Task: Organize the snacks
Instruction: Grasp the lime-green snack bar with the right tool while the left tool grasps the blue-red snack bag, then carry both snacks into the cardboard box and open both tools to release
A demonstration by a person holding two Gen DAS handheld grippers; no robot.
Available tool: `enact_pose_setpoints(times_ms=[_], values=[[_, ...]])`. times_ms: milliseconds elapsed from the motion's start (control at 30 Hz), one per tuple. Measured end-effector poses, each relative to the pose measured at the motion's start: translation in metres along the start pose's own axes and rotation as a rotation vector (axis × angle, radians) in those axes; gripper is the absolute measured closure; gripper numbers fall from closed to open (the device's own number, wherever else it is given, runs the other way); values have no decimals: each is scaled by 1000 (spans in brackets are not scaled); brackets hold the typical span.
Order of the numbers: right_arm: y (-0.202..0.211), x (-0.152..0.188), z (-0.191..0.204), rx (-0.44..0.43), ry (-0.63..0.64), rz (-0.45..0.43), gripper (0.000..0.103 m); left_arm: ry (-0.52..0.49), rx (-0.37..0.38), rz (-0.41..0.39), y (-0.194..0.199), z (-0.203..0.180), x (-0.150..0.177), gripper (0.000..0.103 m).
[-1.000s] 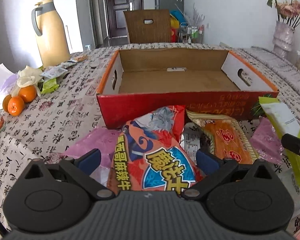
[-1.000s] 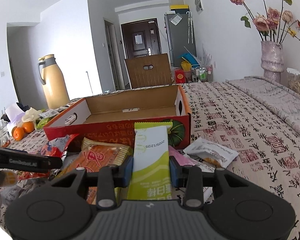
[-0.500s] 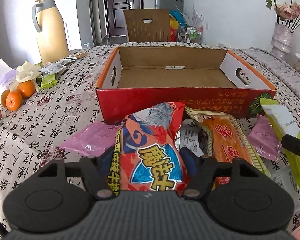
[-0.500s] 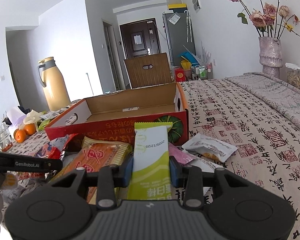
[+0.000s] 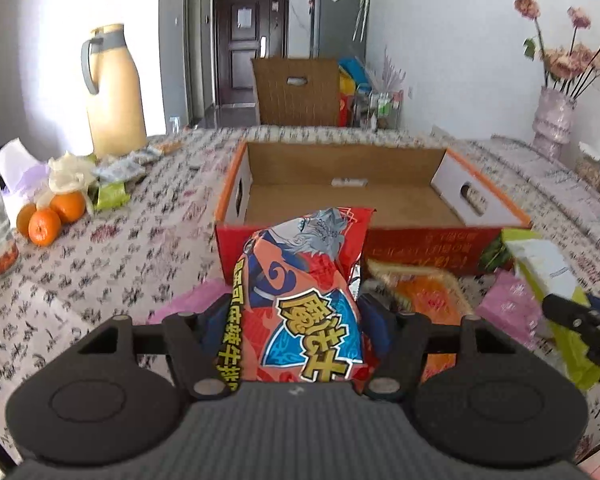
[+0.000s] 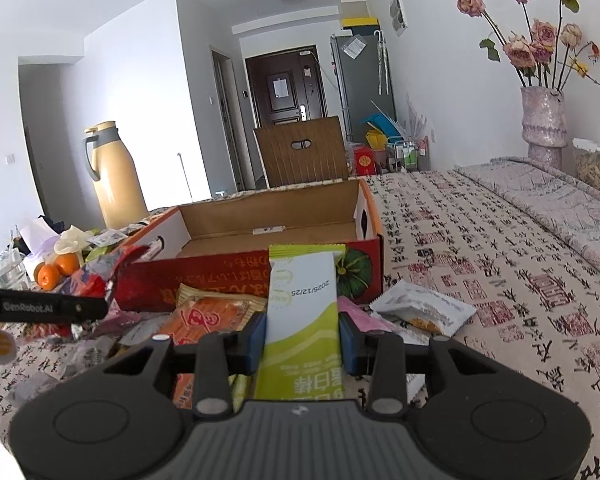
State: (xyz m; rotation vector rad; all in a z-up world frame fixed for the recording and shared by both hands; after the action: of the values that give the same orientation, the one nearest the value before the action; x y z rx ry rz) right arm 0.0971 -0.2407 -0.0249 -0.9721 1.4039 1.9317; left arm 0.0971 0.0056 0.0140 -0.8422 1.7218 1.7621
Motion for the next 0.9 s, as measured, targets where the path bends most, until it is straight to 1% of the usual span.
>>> enact_pose_setpoints(times_ms=[200,400,567,667,767,900], values=[[-1,-16,5,-5,13,-37,66,-12,15,-72,14,-4,-19,35],[-8,-39,9,-14,24,-76,66,-28,0,-100,10,-9,-44,35],[-20,-62,11,-19,36,-91,66,-25,6,-115,3,-9,-71,35],[-31,-78,13,-17,46,-93,66,-19,-5,-112,-7,-8,-91,35],[-44,-95,15,-9,53,-90,66,-20,-12,-92,-20,-9,-107,35],[-62,-111,15,3,60,-65,66,-30,-44,-56,-42,-11,-123,35]])
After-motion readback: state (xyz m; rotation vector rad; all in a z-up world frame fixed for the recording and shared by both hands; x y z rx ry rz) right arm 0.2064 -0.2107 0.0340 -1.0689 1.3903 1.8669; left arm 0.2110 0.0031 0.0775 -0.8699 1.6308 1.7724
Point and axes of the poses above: each gripper's, at about its wrist camera, not at the fingertips, and y roughly against the way its jaws point, z to its left, x to its underside, the point moved 1 cm from there along -y, roughly the way its jaws point, and after that the axes turned 7 degrees about z, right-handed, at the moved point
